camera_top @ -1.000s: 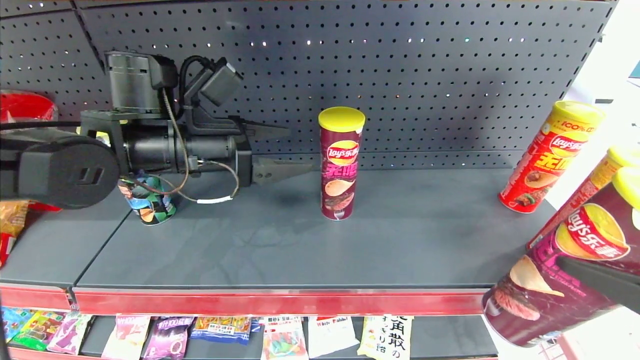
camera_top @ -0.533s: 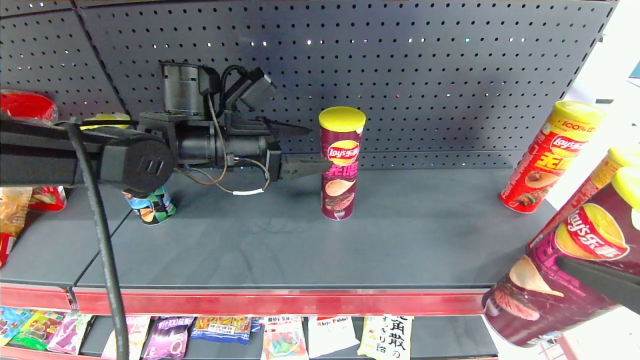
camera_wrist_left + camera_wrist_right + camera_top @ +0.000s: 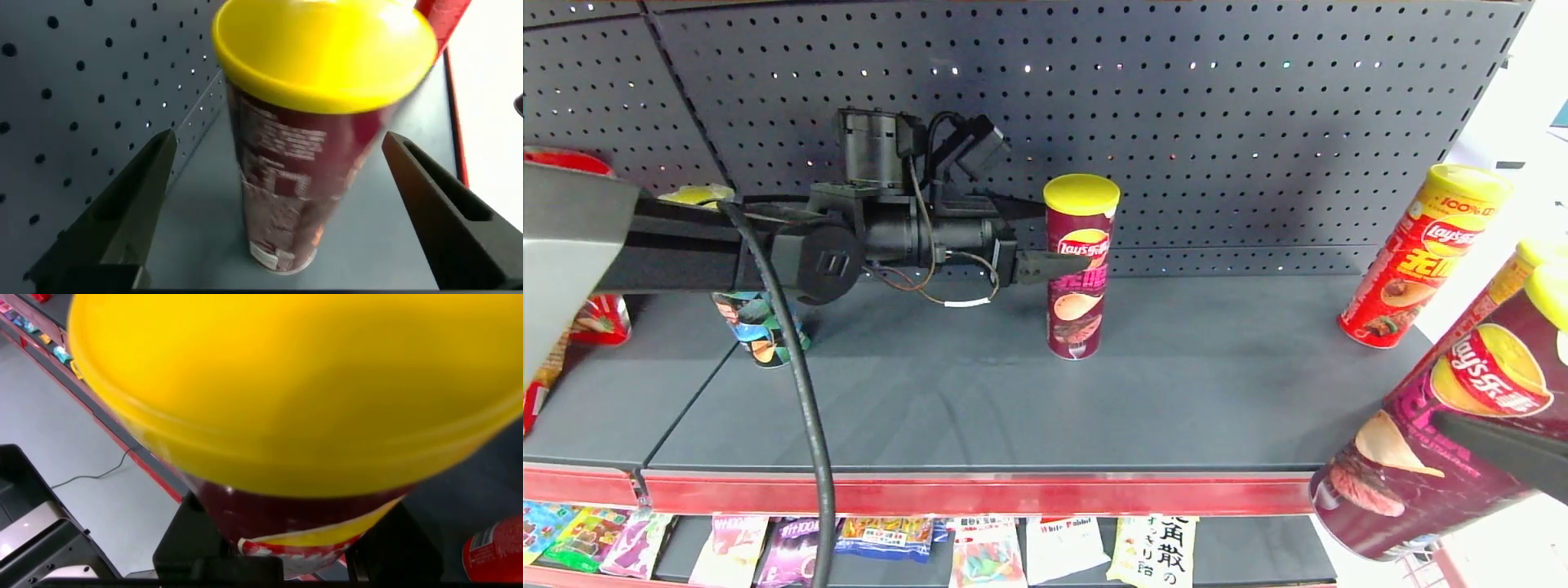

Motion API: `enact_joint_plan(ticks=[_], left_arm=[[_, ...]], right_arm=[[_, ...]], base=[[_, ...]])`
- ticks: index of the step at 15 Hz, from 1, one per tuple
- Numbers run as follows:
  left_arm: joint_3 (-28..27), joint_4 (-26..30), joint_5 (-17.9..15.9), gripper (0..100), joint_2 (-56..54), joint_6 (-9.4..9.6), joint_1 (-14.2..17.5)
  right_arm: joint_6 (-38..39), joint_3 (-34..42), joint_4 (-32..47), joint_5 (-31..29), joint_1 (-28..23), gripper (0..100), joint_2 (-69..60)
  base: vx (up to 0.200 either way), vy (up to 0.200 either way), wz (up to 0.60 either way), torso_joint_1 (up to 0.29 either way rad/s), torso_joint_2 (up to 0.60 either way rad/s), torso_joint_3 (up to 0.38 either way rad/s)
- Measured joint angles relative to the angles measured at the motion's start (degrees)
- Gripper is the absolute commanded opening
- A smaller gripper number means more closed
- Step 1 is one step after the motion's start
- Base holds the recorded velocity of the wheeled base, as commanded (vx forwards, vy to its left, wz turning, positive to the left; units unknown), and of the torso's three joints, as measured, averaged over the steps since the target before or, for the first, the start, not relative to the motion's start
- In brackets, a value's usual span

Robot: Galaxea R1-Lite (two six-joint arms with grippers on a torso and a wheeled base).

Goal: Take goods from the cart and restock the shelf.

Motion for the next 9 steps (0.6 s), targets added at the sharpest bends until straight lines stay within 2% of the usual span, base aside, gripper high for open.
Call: enact_joint_plan(ticks=[7,9], left_arm=[[-1.2,0.0,0.1,100,2.0,-0.28,-1.4],[-1.8,0.1,0.0,100,2.2,-0.96,-1.9]], right_arm=[[0.0,0.0,0.0,0.0,0.0,0,0.3],[0.0,0.1,0.0,0.0,0.0,0,0.3]], base=[[0.0,0.0,0.0,0.0,0.0,0.0],[0.0,0.0,0.0,0.0,0.0,0.0]])
